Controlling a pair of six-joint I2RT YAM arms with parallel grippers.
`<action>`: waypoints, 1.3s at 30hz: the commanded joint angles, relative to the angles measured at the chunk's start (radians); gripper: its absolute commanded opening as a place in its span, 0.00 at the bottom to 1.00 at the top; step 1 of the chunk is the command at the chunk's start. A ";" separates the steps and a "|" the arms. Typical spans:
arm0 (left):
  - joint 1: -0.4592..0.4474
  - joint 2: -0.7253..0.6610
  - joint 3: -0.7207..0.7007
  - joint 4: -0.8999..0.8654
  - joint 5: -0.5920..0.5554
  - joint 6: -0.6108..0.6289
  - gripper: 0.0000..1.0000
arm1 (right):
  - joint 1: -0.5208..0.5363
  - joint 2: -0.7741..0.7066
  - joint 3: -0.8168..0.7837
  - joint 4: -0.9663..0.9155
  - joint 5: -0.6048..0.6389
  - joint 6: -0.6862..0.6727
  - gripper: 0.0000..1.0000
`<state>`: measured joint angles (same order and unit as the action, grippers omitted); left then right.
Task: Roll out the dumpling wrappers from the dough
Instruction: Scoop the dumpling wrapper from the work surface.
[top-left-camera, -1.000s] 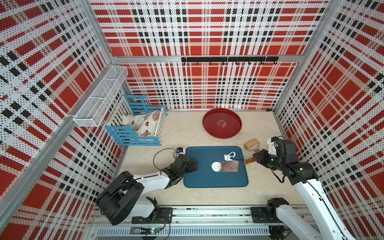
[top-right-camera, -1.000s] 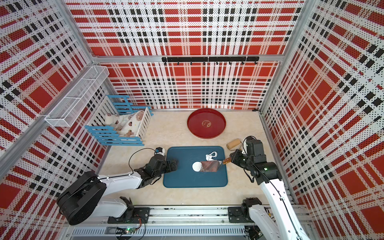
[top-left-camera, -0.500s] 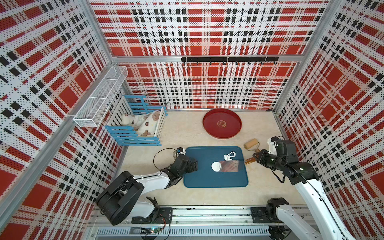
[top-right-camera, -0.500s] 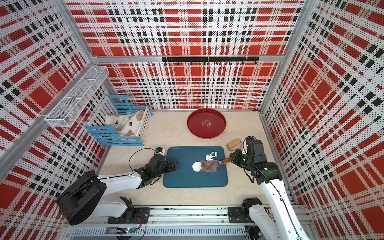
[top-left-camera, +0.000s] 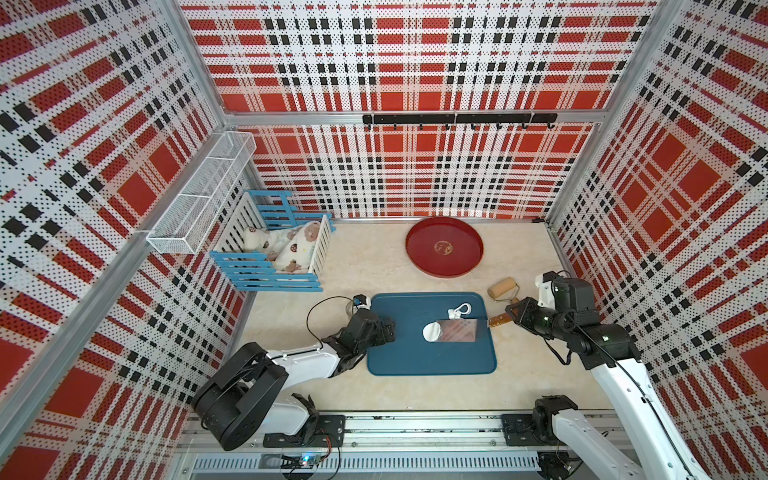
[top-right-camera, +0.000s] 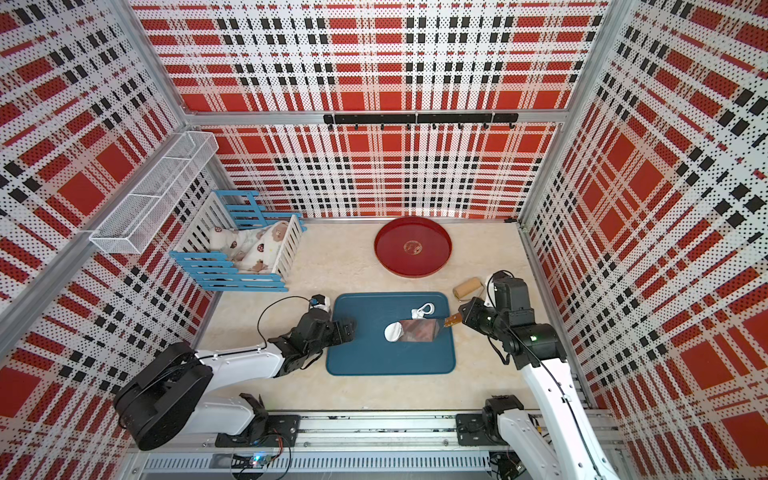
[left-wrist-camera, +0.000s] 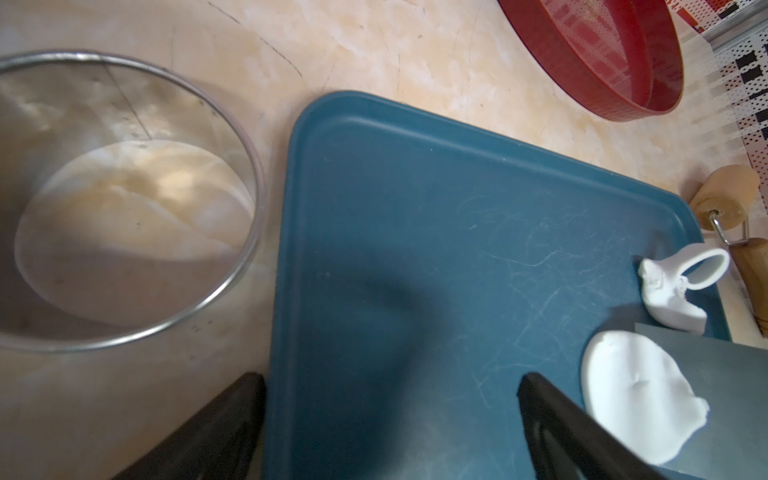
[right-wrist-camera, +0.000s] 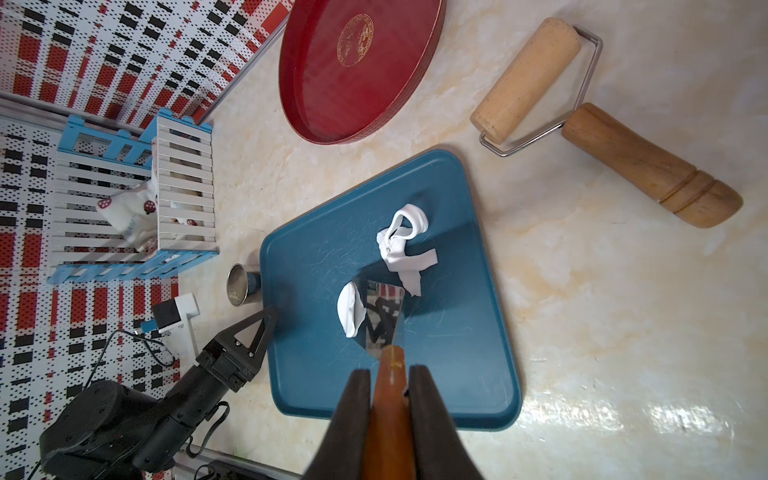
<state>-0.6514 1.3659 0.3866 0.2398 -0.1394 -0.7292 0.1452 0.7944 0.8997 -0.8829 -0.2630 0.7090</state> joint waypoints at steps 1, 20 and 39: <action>0.000 0.004 -0.015 -0.014 0.001 -0.004 1.00 | -0.008 -0.018 0.038 0.033 -0.044 0.023 0.00; 0.001 -0.005 -0.017 -0.014 -0.003 -0.007 1.00 | -0.008 -0.017 0.080 0.026 -0.055 0.025 0.00; 0.070 -0.225 0.096 0.014 -0.100 0.124 0.99 | -0.055 0.251 0.273 0.310 -0.005 0.051 0.00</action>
<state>-0.6086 1.1591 0.4633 0.1955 -0.2127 -0.6666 0.1139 1.0061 1.1278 -0.7147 -0.2802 0.7383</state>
